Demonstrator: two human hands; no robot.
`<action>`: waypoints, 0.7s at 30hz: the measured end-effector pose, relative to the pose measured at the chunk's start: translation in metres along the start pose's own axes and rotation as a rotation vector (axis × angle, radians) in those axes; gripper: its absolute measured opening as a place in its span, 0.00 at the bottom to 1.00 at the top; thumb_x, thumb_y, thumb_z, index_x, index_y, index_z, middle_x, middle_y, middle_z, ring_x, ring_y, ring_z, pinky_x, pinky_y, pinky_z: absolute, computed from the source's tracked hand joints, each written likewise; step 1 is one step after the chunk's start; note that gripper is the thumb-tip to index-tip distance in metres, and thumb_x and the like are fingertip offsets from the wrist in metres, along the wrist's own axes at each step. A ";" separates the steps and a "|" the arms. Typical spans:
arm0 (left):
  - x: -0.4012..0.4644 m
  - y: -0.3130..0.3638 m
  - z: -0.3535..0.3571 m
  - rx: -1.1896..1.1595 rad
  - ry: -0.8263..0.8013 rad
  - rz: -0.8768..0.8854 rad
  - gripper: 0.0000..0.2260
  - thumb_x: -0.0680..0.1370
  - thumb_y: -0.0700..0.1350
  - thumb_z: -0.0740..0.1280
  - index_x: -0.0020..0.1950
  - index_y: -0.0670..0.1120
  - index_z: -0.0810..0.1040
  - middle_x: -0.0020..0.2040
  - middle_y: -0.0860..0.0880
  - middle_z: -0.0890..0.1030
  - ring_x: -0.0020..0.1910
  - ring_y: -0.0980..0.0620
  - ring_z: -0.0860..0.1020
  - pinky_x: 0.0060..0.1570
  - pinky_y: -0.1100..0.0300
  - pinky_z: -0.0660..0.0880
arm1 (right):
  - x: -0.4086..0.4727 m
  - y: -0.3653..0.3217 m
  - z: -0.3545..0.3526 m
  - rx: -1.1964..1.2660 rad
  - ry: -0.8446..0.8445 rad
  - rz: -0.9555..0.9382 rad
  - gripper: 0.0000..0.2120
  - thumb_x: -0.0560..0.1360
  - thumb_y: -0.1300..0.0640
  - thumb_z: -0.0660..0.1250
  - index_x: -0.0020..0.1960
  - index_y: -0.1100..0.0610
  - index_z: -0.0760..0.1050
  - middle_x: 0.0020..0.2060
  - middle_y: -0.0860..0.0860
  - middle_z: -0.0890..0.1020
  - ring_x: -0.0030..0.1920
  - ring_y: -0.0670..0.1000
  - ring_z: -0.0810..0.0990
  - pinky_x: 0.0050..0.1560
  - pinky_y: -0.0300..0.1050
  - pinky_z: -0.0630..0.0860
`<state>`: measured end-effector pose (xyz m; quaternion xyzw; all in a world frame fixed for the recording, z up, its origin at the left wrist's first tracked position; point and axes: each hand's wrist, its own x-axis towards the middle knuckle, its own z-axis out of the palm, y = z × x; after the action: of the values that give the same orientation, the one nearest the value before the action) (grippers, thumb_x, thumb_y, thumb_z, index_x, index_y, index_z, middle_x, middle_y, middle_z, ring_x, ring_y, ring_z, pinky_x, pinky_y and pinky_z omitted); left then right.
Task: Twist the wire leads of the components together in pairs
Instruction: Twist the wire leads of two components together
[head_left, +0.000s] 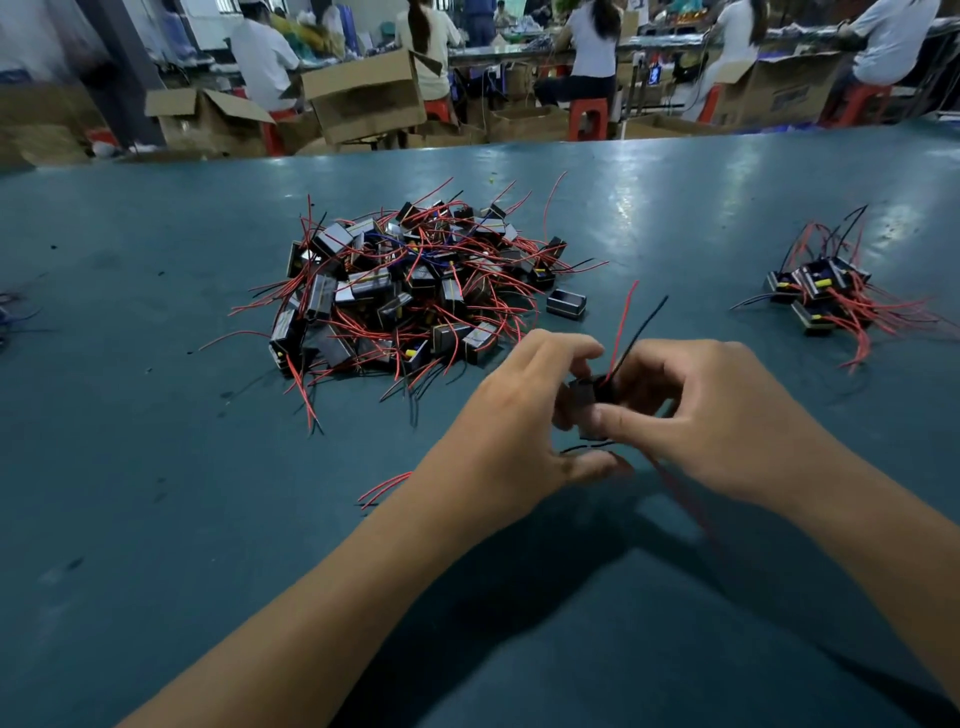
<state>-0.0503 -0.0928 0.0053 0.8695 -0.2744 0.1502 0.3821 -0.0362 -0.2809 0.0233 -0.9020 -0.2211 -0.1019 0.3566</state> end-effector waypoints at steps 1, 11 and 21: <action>-0.001 -0.002 -0.003 -0.041 -0.007 -0.021 0.31 0.68 0.43 0.81 0.68 0.43 0.72 0.58 0.49 0.76 0.47 0.58 0.76 0.53 0.64 0.76 | 0.002 0.003 -0.004 -0.014 0.018 0.003 0.13 0.66 0.41 0.74 0.37 0.50 0.78 0.30 0.46 0.82 0.30 0.44 0.78 0.32 0.39 0.72; -0.006 -0.025 -0.032 -0.062 0.107 -0.194 0.03 0.80 0.42 0.69 0.52 0.49 0.80 0.44 0.55 0.82 0.45 0.56 0.80 0.48 0.56 0.76 | 0.012 0.043 -0.024 -0.543 -0.372 0.047 0.13 0.74 0.40 0.66 0.56 0.43 0.77 0.44 0.42 0.76 0.47 0.46 0.76 0.52 0.49 0.76; -0.011 -0.025 -0.028 0.049 -0.064 -0.097 0.03 0.79 0.39 0.69 0.50 0.47 0.82 0.41 0.58 0.80 0.42 0.58 0.76 0.42 0.72 0.68 | 0.011 0.042 -0.020 -0.597 -0.455 -0.019 0.22 0.76 0.39 0.66 0.68 0.43 0.72 0.59 0.42 0.76 0.61 0.45 0.74 0.64 0.42 0.69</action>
<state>-0.0457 -0.0539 0.0035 0.8953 -0.2402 0.1103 0.3584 -0.0068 -0.3186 0.0162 -0.9637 -0.2637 0.0379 0.0190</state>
